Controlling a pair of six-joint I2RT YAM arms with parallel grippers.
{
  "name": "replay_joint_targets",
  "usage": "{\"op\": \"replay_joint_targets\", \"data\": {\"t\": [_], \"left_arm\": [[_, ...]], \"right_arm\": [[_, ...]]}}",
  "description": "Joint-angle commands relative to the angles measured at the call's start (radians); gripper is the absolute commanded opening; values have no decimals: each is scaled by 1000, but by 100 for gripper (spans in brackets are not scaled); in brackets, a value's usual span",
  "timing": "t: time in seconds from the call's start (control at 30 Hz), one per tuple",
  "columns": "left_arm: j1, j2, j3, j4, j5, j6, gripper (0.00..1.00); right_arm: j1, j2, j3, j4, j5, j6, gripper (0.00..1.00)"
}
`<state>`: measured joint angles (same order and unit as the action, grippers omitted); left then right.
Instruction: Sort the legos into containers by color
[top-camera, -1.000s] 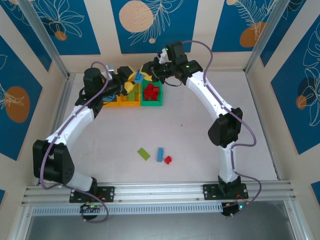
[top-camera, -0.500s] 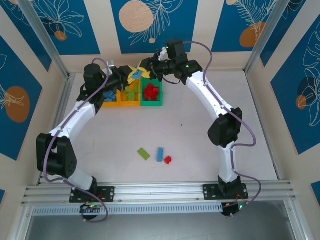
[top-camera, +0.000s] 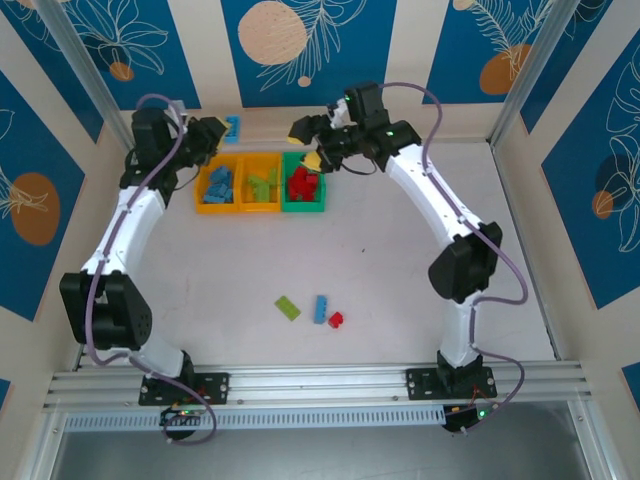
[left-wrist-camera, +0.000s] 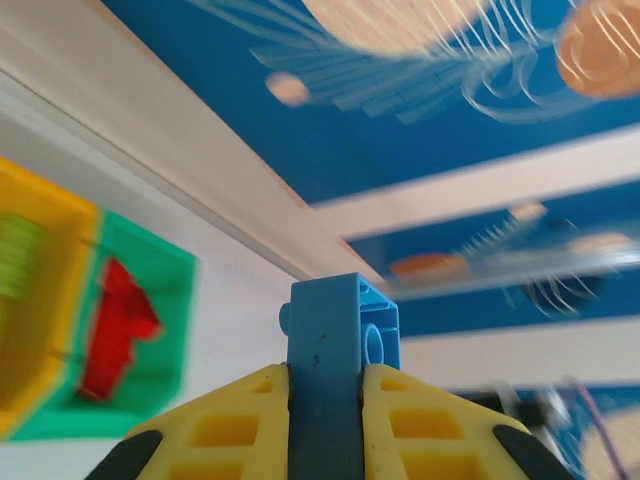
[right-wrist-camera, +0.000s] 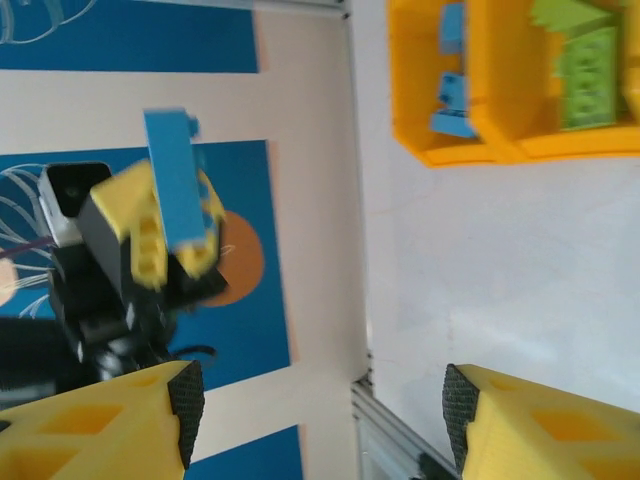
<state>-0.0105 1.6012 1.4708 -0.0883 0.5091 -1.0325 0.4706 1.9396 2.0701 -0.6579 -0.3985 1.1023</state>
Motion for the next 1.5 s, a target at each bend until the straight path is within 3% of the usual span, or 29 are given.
{"op": "replay_joint_targets", "data": {"t": [0.0,0.2,0.33,0.47,0.57,0.63,0.83,0.97,1.1,1.3,1.47], "left_arm": [[43,138,71,-164,-120,224,2],[60,369,269,-272,-140,407,3],[59,487,398,-365,-185,483,9],[59,542,459,-428,-271,551,34],[60,540,466,-432,-252,575,54],[55,518,458,-439,-236,582,57],[26,322,379,-495,-194,645,57],[-30,62,234,-495,-159,729,58],[-114,-205,16,-442,-191,858,61],[-176,-499,-285,-362,-72,1164,83],[-178,-621,-367,-473,-20,1371,99]], "right_arm": [[-17,-133,-139,-74,54,-88,67],[-39,-259,-378,-117,117,-143,67],[-57,-281,-443,-177,112,-165,67],[-61,-299,-471,-213,111,-188,67],[-60,-310,-480,-226,121,-205,68],[-60,-309,-485,-240,134,-227,68],[-1,-288,-526,-329,251,-363,69],[130,-300,-642,-340,352,-523,73],[299,-345,-804,-284,467,-678,77],[469,-392,-980,-184,561,-768,79],[533,-352,-1033,-127,621,-806,77]]}}
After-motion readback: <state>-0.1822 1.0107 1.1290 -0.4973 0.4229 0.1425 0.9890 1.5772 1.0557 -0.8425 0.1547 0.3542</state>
